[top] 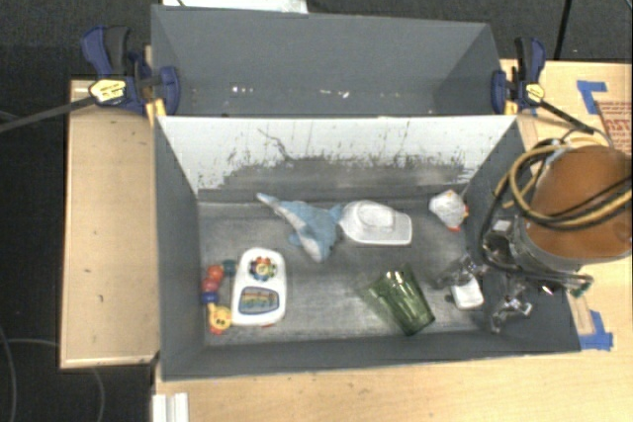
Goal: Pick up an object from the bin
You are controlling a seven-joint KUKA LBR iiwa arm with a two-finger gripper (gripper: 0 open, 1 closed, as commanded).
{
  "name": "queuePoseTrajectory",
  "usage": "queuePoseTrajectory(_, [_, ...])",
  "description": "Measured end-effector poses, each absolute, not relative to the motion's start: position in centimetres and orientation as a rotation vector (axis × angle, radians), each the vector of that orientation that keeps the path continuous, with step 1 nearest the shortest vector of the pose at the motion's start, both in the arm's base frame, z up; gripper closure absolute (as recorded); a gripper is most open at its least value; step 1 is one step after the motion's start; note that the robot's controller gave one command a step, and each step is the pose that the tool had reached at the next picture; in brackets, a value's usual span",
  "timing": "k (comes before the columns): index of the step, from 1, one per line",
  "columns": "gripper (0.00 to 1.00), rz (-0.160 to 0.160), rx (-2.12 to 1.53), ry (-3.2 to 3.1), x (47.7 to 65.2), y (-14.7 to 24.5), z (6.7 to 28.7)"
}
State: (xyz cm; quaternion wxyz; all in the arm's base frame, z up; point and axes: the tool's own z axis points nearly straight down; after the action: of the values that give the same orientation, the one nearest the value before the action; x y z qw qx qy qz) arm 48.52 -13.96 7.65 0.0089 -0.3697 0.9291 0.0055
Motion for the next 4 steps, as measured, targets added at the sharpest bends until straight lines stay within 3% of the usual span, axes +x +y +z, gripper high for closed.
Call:
queuePoseTrajectory(1, [1.00,0.002,-1.652,2.664,48.0,-14.8,7.2])
queuePoseTrajectory(3, [1.00,0.004,-1.653,2.666,47.9,-14.8,7.6])
queuePoseTrajectory(4, [1.00,0.013,-1.654,2.674,47.7,-14.7,9.2])
